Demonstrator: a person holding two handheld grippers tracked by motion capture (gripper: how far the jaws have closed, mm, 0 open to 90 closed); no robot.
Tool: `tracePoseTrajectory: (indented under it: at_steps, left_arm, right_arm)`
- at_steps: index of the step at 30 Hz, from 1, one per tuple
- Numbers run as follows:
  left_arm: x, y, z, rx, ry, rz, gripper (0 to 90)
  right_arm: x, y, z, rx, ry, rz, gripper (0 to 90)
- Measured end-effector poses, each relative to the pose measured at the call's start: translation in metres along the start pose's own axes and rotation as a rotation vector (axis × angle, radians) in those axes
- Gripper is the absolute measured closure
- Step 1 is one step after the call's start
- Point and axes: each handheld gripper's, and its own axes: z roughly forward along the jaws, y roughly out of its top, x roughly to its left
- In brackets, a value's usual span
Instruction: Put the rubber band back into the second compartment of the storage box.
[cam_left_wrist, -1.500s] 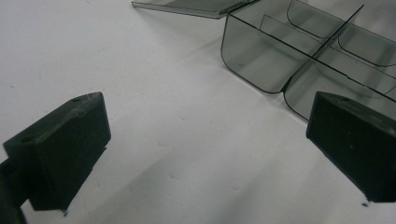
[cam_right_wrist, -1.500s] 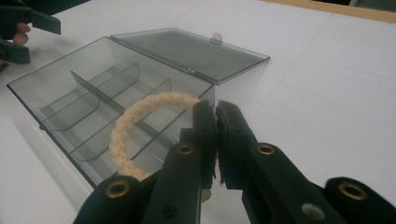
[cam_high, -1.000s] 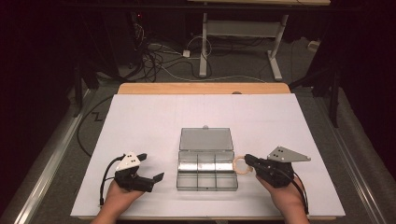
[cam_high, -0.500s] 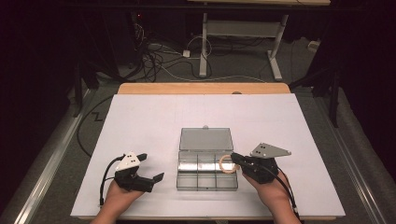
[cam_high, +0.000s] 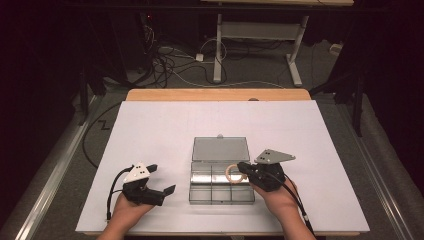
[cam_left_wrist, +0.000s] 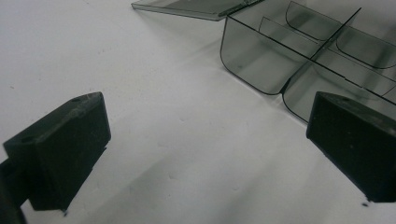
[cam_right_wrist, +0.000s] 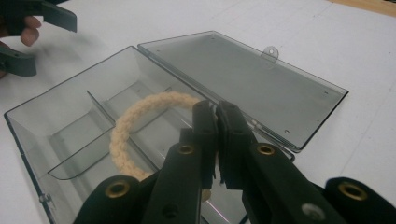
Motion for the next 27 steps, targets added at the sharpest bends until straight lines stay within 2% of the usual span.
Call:
tracePoseTrajectory:
  at_steps: [27]
  left_arm:
    - [0.0, 0.0, 0.0, -0.001, -0.002, 0.002, 0.0]
  right_arm:
    - [0.018, 0.018, 0.029, 0.083, -0.006, -0.051, 87.6]
